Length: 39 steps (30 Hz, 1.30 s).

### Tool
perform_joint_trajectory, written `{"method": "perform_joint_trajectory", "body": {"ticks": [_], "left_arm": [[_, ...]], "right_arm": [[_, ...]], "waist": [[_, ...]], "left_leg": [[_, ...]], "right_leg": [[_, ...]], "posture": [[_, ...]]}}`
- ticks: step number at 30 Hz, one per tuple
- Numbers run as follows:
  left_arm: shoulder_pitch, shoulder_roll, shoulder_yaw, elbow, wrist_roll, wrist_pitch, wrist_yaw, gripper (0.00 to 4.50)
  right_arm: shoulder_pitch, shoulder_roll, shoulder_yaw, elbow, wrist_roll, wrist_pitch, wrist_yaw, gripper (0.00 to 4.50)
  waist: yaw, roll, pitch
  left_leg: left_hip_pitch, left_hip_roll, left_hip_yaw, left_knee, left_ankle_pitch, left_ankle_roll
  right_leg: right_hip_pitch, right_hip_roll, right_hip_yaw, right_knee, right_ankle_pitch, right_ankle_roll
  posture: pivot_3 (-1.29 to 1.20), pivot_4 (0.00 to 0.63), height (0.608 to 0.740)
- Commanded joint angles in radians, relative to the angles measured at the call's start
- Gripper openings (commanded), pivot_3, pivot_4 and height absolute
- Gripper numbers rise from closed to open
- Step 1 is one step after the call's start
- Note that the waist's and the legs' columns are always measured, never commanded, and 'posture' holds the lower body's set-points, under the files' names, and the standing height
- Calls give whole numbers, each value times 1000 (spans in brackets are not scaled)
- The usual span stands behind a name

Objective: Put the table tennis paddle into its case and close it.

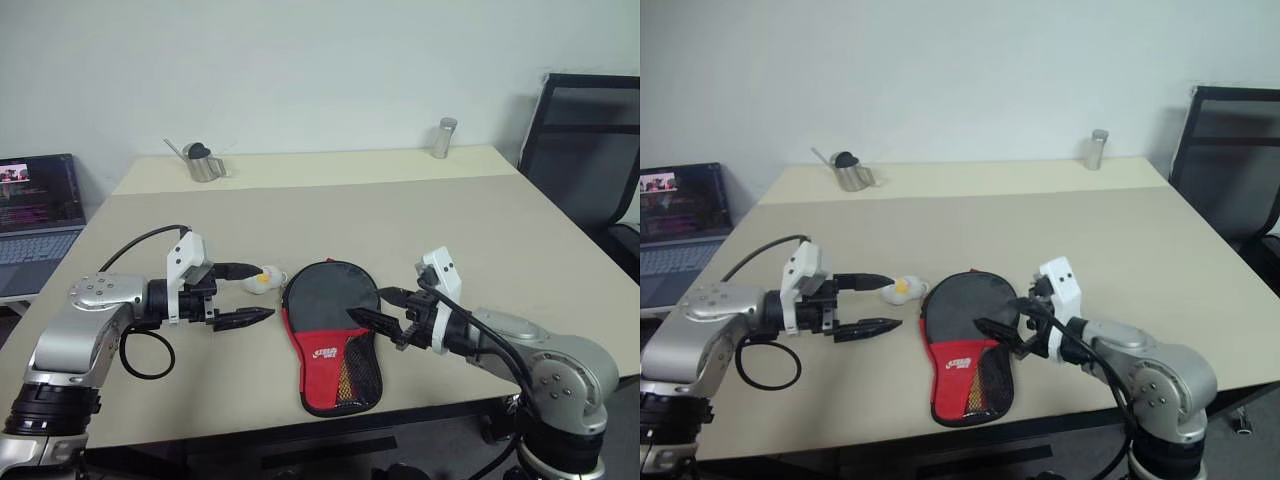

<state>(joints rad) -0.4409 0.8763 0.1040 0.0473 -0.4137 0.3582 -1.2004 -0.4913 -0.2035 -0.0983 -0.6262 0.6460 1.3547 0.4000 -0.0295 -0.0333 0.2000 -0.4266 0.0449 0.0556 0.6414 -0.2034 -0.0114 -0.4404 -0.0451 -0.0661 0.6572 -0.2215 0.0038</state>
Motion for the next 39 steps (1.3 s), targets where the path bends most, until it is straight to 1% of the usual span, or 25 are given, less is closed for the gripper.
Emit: {"method": "perform_joint_trajectory", "body": {"ticks": [1,3,5,8,11,13,16,19,26,31,37,39], "left_arm": [[-49,-18,-3,68,82,-72,89,4500],[-60,-24,-4,88,97,-84,104,4500],[-61,-22,-3,99,103,-85,108,4500],[-61,-17,7,112,109,-71,128,4500],[-90,-16,-7,171,129,-15,161,4500],[-115,-25,-17,207,137,4,169,4500],[-188,-63,-55,293,168,17,188,4500],[-291,-119,-93,451,232,-25,239,4500],[-460,-206,-183,774,338,-142,200,4500],[-518,-242,-214,917,387,-228,166,4500],[-534,-279,-223,993,416,-287,134,4500],[-534,-282,-221,1008,422,-294,131,4132]], "right_arm": [[-15,-12,178,120,-114,-292,69,4473],[-4,-24,287,210,-200,-448,105,4473],[-4,-34,361,277,-251,-541,142,4473],[-21,-23,404,357,-292,-605,154,4473],[-30,-23,436,396,-344,-648,149,4473],[-30,-19,445,410,-362,-661,147,4473],[-20,-5,451,409,-372,-663,143,4473],[-17,8,456,411,-382,-665,138,4473],[-17,27,459,424,-409,-672,127,4473],[-16,34,456,421,-421,-674,113,4473],[-7,41,455,409,-434,-671,101,4473],[-3,43,455,407,-436,-668,94,4500]], "waist": [[0,0,0],[0,-1,0],[0,-1,0],[1,-1,-1],[2,-2,-1],[2,-3,-1],[3,-3,-2],[11,-5,-3],[15,-6,-3],[14,-6,-3],[15,-7,-4],[15,-7,-4]], "left_leg": [[0,0,0,0,0,0],[0,0,1,0,0,0],[-1,1,1,0,0,0],[-1,1,2,1,0,-1],[-1,1,1,2,0,-1],[-1,1,1,3,0,-1],[-1,2,1,3,0,-1],[-1,1,1,4,0,-1],[-1,0,3,4,0,-1],[-1,0,3,4,0,-1],[-1,0,3,5,0,-1],[-1,1,3,5,0,-1]], "right_leg": [[0,1,0,0,0,0],[0,2,0,0,0,0],[0,2,0,0,0,0],[0,2,0,0,0,0],[0,1,0,1,0,0],[0,2,-1,2,0,0],[0,2,-1,2,0,0],[0,2,-1,2,0,0],[0,2,-2,2,0,0],[-1,3,-2,3,0,0],[0,3,-2,3,0,0],[0,3,-2,4,0,0]], "posture": [[0,150,740],[0,150,740],[0,150,740],[0,150,740],[0,150,740],[0,150,740],[0,150,740],[0,150,740],[0,150,740],[0,150,740],[0,150,740],[0,150,740]]}}
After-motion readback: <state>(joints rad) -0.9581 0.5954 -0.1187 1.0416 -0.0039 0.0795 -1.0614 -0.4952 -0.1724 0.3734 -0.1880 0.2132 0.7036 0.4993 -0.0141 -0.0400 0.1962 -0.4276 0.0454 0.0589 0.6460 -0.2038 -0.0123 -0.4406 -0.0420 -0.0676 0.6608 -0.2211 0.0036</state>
